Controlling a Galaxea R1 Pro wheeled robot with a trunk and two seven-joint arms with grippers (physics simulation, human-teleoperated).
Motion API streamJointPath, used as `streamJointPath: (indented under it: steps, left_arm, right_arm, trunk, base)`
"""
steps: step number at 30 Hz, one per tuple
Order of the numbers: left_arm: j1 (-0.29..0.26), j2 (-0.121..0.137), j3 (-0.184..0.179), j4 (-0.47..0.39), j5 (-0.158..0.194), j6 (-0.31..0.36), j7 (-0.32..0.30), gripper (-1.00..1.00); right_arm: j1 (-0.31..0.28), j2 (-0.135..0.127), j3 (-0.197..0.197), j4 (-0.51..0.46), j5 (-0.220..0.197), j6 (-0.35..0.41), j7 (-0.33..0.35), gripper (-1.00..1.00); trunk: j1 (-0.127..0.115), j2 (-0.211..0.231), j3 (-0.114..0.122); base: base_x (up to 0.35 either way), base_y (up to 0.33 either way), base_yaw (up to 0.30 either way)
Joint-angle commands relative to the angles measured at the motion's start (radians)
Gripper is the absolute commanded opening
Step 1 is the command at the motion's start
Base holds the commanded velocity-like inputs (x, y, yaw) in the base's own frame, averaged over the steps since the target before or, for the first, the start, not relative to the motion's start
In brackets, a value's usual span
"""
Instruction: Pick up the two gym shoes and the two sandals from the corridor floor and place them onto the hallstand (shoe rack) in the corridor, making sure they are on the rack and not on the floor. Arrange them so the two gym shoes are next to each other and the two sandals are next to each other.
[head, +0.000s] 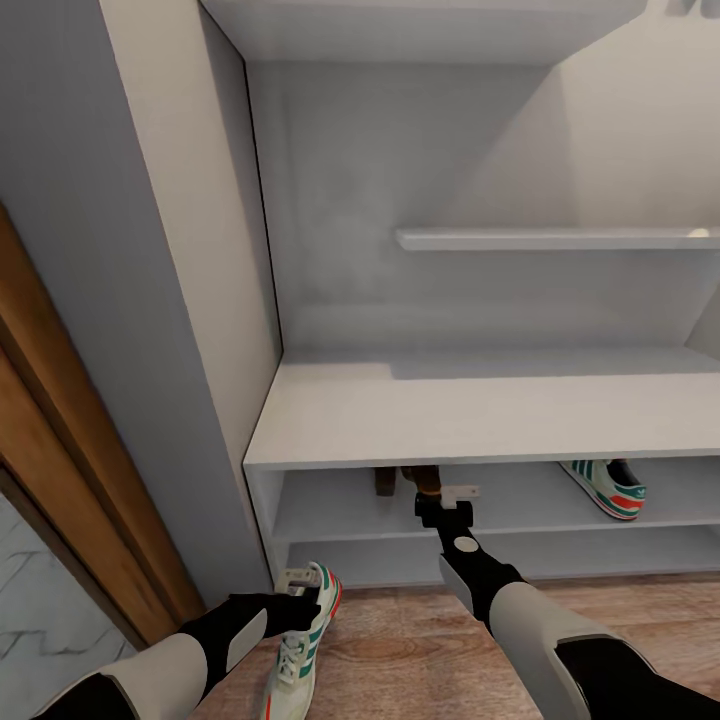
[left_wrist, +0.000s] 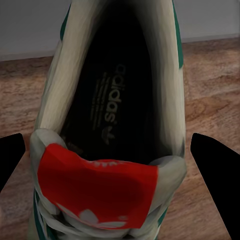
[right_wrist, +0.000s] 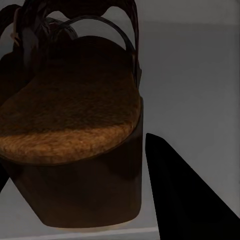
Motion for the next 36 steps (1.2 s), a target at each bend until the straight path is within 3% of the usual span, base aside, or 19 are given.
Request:
streamJointPath:
  steps: [1,36]
  left_arm:
    - [0.0,0.0,0.0,0.0,0.0,0.0,0.0,-1.0]
    - [0.0,0.0,0.0,0.0,0.0,0.0,0.0,-1.0]
  right_arm:
    - [0.0,0.0,0.0,0.0,-0.002,-0.001,0.001,-1.0]
    - [0.0,0.0,-0.002,-0.002,-0.003,-0.001,0.0,-1.0]
  trunk:
    - [0.0,0.0,0.0]
    - [0.0,0.0,0.0]
  base:
    - [0.0,0.0,0.0]
    - [0.011,0.0,0.0]
